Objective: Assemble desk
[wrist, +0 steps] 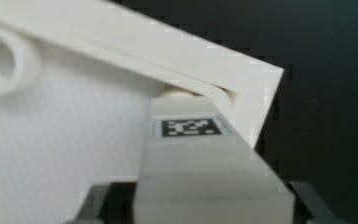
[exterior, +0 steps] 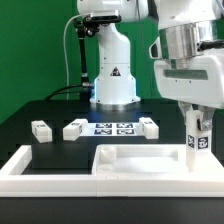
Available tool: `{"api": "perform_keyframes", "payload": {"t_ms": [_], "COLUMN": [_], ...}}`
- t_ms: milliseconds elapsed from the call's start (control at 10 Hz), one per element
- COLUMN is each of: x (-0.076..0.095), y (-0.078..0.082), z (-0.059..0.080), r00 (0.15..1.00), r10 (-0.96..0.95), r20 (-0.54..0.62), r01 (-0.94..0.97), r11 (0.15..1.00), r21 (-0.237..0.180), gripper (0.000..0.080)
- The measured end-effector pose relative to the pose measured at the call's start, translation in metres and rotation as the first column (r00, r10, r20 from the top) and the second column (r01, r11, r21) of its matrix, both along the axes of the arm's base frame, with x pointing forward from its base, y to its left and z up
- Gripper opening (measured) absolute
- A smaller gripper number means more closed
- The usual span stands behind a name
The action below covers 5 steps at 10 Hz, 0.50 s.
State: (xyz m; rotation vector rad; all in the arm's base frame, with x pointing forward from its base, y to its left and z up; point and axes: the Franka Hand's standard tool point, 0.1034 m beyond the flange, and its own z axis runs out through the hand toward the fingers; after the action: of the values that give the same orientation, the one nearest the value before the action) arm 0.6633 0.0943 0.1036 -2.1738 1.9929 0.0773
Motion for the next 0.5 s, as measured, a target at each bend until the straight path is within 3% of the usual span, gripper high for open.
{"api": "perform_keyframes", "payload": {"t_ms": [200, 500], "x": [-0.0019, -0.0011], "y": [-0.0046, -0.0009], "z": [0.0000, -0.0006], "r00": [0.994, 0.950], "r10": [-0.112, -0.309], "r20": [0.001, -0.038], "r01": [0.112, 0.311], "r11": [0.993, 0.949], "r21": [0.037, 0.056], "gripper": [0.0291, 0.0291]}}
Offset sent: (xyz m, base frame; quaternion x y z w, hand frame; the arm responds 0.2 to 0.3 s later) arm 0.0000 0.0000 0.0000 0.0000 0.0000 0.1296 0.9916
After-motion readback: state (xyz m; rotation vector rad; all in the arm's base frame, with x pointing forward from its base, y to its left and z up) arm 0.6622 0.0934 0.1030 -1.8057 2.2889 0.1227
